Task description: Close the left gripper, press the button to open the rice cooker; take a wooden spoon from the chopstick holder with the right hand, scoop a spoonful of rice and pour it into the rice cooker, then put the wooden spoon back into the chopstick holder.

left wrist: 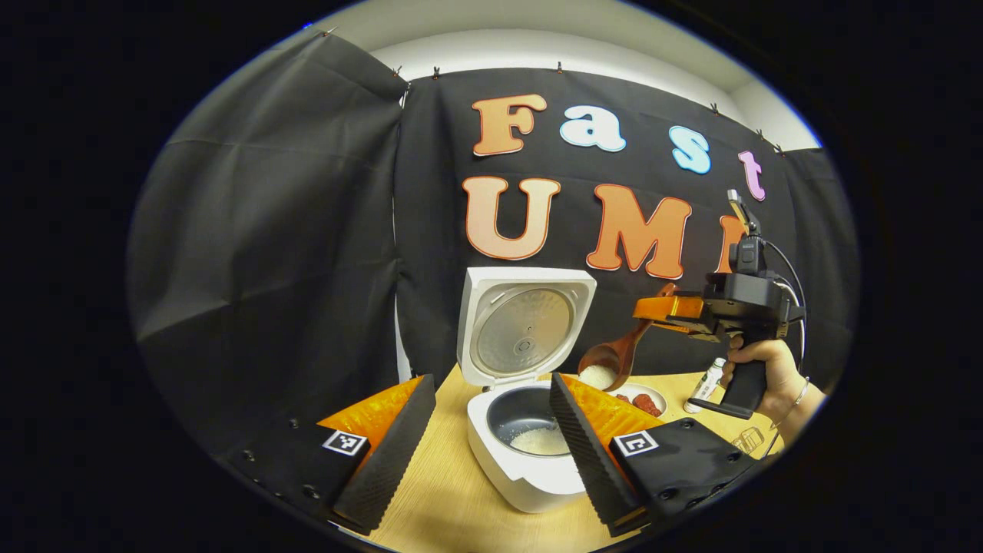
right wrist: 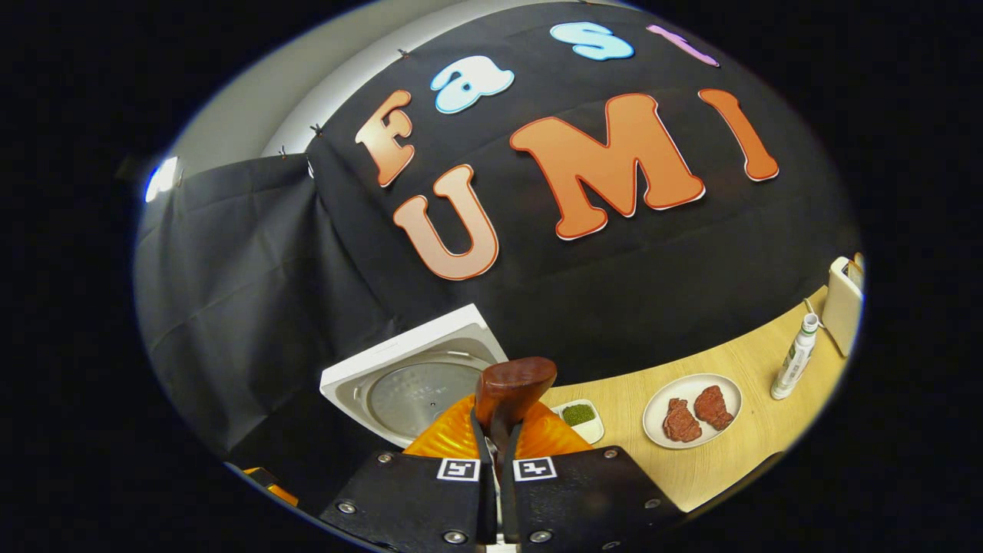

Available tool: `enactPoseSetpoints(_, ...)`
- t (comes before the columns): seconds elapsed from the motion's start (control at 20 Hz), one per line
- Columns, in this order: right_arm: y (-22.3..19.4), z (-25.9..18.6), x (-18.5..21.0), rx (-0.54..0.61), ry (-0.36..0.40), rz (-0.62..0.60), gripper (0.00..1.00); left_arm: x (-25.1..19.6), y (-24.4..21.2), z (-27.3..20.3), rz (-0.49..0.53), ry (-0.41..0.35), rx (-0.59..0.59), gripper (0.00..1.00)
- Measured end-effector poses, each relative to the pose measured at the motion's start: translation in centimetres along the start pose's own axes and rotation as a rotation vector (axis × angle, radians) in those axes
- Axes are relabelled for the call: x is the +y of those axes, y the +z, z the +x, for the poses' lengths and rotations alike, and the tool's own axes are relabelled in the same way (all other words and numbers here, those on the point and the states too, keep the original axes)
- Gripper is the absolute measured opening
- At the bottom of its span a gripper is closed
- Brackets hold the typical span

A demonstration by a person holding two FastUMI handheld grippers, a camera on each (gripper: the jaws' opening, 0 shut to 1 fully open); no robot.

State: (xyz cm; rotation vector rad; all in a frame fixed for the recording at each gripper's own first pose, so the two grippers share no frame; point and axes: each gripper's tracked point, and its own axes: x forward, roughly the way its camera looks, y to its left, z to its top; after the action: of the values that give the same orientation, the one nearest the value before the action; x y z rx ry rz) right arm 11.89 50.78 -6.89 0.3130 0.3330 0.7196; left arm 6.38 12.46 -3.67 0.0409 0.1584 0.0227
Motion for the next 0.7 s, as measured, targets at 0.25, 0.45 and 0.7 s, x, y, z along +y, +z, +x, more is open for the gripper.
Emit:
enactPoseSetpoints(0.25,-0.2,-0.2,0.7,-0.001,0.018,-0.066,0.02,0.3,-0.1,0.1,0.000,0.004,0.003,1.00)
enactPoseSetpoints(0.45,-0.3,-0.3,1.0,-0.004,0.031,-0.144,0.02,0.5,0.0,0.3,-0.006,0.006,0.002,1.00)
enactPoseSetpoints(0.7,-0.7,-0.2,1.7,-0.012,0.057,-0.216,0.01,0.7,-0.2,0.5,-0.002,0.011,0.007,1.00)
